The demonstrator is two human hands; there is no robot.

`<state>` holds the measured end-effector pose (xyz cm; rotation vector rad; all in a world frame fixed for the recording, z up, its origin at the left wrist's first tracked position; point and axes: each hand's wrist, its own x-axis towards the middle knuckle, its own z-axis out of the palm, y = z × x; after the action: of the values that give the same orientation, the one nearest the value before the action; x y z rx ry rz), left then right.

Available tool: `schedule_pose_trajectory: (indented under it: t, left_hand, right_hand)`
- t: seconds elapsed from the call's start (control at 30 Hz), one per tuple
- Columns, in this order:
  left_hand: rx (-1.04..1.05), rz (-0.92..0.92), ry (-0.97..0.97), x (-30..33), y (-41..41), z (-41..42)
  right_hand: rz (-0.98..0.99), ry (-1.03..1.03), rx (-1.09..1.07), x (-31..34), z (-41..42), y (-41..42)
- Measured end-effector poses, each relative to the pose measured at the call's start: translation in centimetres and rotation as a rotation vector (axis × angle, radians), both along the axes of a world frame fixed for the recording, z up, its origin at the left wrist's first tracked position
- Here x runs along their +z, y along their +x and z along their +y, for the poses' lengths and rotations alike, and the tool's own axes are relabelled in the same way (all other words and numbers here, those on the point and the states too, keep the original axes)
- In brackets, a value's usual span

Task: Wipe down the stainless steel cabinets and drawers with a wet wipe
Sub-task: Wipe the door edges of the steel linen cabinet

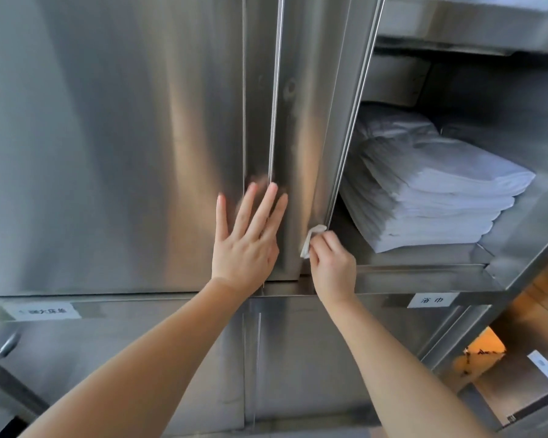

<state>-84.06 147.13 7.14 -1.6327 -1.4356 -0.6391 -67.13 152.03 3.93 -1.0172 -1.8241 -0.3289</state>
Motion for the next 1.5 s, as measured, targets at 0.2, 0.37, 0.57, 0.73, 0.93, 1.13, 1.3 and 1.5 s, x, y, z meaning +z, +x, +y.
schedule_pose_trajectory:
  t: [0.2,0.37,0.57,0.73,0.93,1.13,1.3,1.5]
  left_hand:
    - [0.041,0.046,-0.05,-3.5,-0.9,0.8]
    - [0.044,0.078,-0.048,-4.1,-1.4,1.3]
    - [0.069,0.075,-0.083,-3.7,-1.1,0.6]
    - [0.016,-0.006,-0.169,-4.5,-1.1,-2.4]
    - [-0.014,-0.234,-0.258,-8.1,-3.5,-8.3]
    - [0.001,-0.353,-0.426,-11.9,-5.2,-12.3]
    - [-0.003,-0.395,-0.525,-14.6,-4.9,-13.8]
    - [-0.03,-0.351,-0.472,-21.1,-4.3,-12.4]
  right_hand:
    - [-0.13,-0.19,0.077,-2.3,-0.7,0.9]
    - [-0.01,-0.043,0.035,0.7,0.4,0.4]
    - [-0.097,-0.117,0.064,-4.2,-0.7,0.6]
    - [-0.072,-0.265,0.089,-4.7,-1.4,0.6]
    - [0.24,-0.415,0.088,-5.8,-5.5,0.0]
    - [0.281,-0.468,0.098,-8.7,-10.5,-1.0]
    - [0.278,-0.562,0.192,-11.4,-12.9,-2.3]
    - [0.293,-0.483,0.209,-16.9,-12.7,-3.6]
